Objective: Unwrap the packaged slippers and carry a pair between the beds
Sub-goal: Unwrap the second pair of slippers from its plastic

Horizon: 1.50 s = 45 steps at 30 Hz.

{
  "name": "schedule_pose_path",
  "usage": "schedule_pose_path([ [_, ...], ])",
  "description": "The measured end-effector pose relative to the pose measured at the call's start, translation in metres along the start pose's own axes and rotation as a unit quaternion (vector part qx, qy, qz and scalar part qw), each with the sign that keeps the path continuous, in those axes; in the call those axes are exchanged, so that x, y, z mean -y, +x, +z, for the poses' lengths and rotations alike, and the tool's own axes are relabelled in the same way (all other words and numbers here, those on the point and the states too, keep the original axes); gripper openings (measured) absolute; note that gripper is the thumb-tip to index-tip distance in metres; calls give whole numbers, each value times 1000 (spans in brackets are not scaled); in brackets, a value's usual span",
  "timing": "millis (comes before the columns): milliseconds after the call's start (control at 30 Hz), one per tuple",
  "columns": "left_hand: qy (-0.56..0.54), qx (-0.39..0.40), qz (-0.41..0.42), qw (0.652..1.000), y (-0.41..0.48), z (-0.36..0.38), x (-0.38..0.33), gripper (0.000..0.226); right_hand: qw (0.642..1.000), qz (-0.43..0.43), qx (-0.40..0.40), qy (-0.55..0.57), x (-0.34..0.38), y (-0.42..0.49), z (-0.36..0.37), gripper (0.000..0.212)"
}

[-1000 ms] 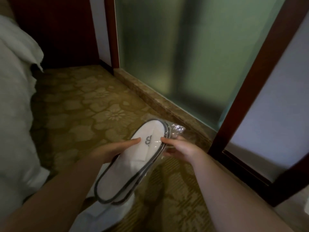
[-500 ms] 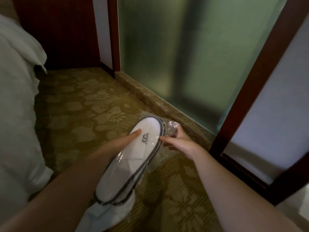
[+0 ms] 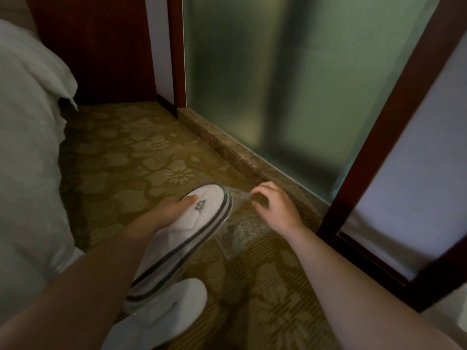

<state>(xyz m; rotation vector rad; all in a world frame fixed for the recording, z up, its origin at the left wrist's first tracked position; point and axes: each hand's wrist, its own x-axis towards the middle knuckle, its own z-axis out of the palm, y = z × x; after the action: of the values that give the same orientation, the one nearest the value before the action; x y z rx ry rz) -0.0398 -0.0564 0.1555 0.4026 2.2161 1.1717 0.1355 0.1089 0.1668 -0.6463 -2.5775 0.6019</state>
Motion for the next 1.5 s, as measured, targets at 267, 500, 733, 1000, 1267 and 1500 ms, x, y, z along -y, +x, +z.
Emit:
schedule_pose_path([
  [267, 12, 11, -11, 1000, 7, 6, 2, 71, 990, -89, 39, -101, 6, 1, 8, 34],
  [500, 47, 23, -9, 999, 11, 6, 5, 71, 985, -115, 6, -125, 2, 0, 7, 19],
  [733, 59, 25, 2, 998, 16, 8, 10, 75, 993, -69, 6, -91, 2, 2, 10, 16],
  [1000, 75, 50, 32, 995, 12, 13, 12, 69, 975, 149, -49, 157, -2, 4, 7, 9],
  [1267, 141, 69, 62, 986, 8, 19, 13, 69, 966, 183, 8, 184, -16, -4, 3, 21],
  [1500, 180, 79, 81, 977, 7, 27, 12, 60, 987, 40, 138, -68, 1, -4, 13, 45],
])
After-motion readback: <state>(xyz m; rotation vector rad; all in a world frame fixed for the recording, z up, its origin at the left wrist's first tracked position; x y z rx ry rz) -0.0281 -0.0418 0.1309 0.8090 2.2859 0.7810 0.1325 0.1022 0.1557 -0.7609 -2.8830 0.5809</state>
